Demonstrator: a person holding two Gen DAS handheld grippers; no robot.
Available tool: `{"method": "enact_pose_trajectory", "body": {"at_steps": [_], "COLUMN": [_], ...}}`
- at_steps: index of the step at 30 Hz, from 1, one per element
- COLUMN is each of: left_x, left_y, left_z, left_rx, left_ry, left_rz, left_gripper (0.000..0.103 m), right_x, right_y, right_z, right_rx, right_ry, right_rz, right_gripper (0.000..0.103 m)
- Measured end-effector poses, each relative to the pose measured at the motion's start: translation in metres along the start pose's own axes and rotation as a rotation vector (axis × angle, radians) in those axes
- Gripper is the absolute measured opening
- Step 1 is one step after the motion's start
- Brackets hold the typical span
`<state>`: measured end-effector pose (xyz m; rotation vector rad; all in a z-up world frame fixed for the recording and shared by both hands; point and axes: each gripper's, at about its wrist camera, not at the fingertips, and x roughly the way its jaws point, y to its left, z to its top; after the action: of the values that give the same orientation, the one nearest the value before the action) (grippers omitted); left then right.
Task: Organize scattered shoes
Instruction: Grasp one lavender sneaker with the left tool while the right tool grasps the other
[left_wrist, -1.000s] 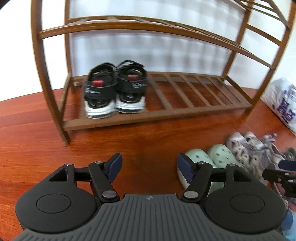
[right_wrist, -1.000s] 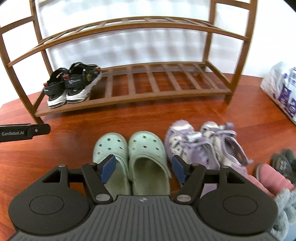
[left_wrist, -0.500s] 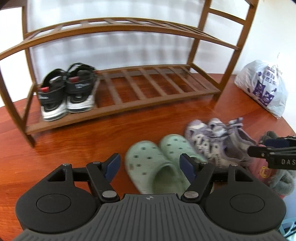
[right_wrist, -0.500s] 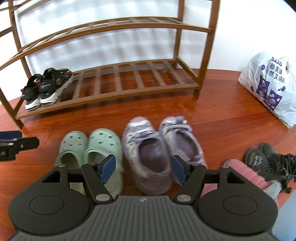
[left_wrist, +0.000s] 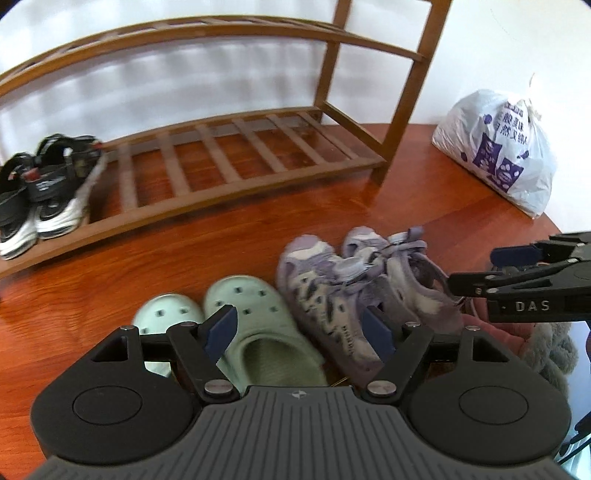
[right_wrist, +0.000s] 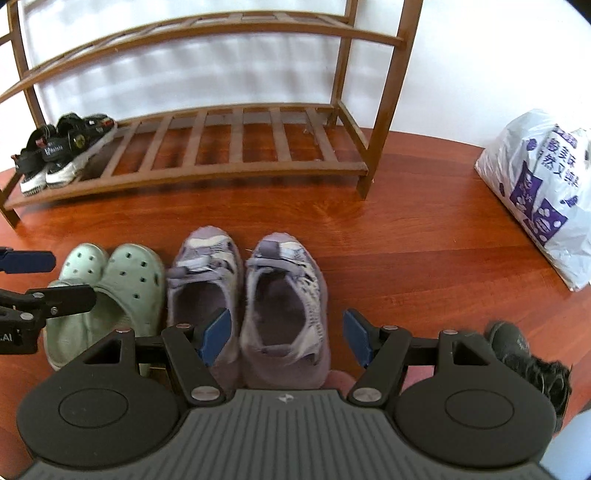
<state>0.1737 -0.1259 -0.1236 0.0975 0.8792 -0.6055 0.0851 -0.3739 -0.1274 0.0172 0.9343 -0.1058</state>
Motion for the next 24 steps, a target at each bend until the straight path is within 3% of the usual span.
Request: {"method": "enact_pose_trajectory", "body": {"at_steps": [7, 11, 16, 18, 19, 20, 21, 24], "left_x": [0.04, 0.06, 0.078, 0.082, 0.084, 0.085, 0.083, 0.078], "left_y": [-0.021, -0.025, -0.029, -0.029, -0.029, -0.03, -0.032, -0.036], "left_z": [0.004, 0.005, 0.007, 0.008, 0.008, 0.009, 0.009, 0.011], "left_rx": [0.034, 0.046, 0.069, 0.076, 0.079, 0.078, 0.086, 0.102], "left_ry": [0.046, 0.072, 0.08, 0.065, 0.058, 0.045, 0.027, -0.022], "left_rz": [0.032, 0.045, 0.06, 0.057, 0.054, 0.045, 0.046, 0.051], "left_gripper": [0.073, 0.063, 0.06, 0.051, 0.047, 0.034, 0.019, 0.014], "right_x": [0.04, 0.063, 0.085, 0.093, 0.096, 0.098, 0.098, 0.096], "right_y": [-0.015, -0.017, -0.017, -0.017, -0.017, -0.018, -0.018, -0.018], "right_z": [0.01, 0.013, 0.015, 0.015, 0.015, 0.016, 0.016, 0.018], "right_rx": [-0.053, -0.065, -0.051, -0.041, -0.033, -0.025, -0.02, 0.0], "right_ry": [0.041, 0.064, 0.07, 0.072, 0.074, 0.075, 0.068, 0.047], "right_rz": [0.036, 0.06, 0.069, 0.065, 0.064, 0.062, 0.054, 0.043], "right_gripper": [0.071, 0.063, 0.054, 0.047, 0.037, 0.027, 0.023, 0.013]}}
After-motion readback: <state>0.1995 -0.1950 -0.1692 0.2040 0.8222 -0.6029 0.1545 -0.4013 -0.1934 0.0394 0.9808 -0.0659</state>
